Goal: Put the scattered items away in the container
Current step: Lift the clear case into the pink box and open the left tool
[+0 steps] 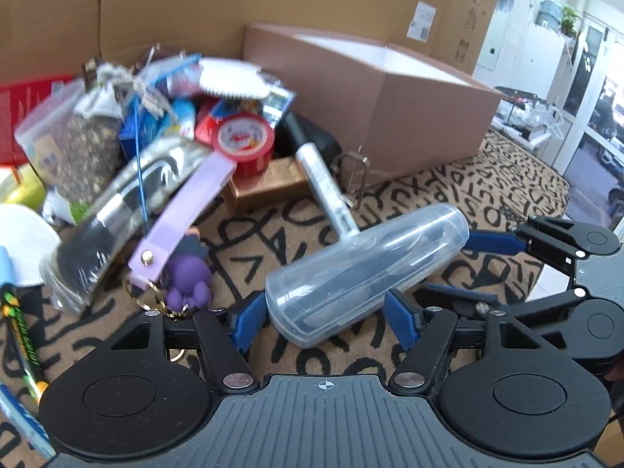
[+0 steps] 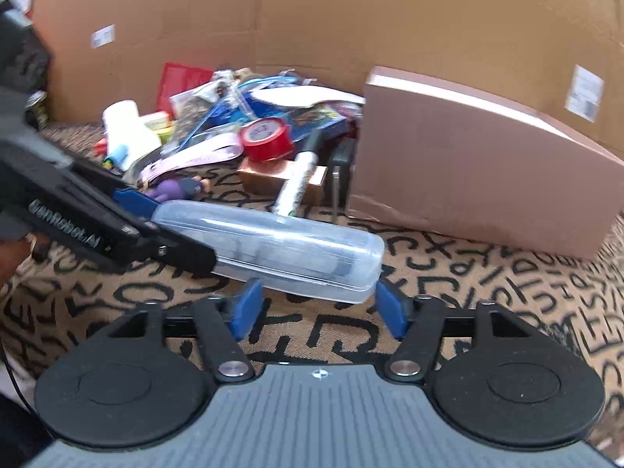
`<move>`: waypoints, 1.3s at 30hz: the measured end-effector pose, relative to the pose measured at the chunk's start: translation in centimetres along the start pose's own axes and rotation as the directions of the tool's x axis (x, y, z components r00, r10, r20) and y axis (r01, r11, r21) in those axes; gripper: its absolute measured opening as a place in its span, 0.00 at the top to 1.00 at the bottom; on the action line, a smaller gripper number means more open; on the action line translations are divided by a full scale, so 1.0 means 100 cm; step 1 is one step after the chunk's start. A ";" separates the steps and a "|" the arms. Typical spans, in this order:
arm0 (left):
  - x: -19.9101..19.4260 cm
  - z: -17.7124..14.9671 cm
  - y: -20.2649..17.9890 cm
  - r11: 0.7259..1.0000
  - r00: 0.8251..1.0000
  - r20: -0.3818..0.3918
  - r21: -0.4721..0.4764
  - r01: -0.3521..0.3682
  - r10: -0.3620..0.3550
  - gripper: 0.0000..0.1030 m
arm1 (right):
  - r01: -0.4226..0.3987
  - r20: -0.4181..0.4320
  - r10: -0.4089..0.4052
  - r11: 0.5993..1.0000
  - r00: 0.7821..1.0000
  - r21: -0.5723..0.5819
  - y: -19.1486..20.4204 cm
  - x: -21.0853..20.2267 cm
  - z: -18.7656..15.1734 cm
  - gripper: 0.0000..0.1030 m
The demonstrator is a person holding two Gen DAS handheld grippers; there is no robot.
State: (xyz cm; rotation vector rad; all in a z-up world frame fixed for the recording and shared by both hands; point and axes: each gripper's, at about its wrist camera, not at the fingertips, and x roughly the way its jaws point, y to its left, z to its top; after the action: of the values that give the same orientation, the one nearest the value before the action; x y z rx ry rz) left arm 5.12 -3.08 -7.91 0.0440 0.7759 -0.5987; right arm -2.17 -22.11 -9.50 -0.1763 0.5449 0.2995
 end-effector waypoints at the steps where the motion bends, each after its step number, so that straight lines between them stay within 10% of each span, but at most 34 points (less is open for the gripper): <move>1: 0.001 0.000 0.002 1.000 1.000 0.000 -0.004 0.005 -0.005 0.25 | -0.007 0.002 0.007 1.000 1.000 -0.018 -0.001 0.002 -0.001 0.31; 10: 0.008 0.000 -0.007 0.999 1.000 0.004 0.051 -0.014 0.014 0.18 | -0.102 0.047 0.103 0.994 0.994 -0.029 -0.014 0.015 -0.002 0.23; 24: -0.012 0.014 -0.021 0.992 0.994 0.059 0.077 -0.098 0.094 0.27 | -0.020 0.128 0.036 0.992 0.991 -0.121 0.002 -0.012 0.019 0.26; 39: -0.025 0.121 -0.047 0.978 0.978 0.201 0.191 -0.087 0.047 0.27 | 0.123 0.283 -0.086 0.986 0.955 -0.114 -0.049 -0.030 0.093 0.26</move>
State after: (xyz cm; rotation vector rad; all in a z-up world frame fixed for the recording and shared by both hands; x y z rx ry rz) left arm 9.09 -8.89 3.32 0.1926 0.5198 -0.6048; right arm 1.51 -25.17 0.32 -0.2846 0.2368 0.2510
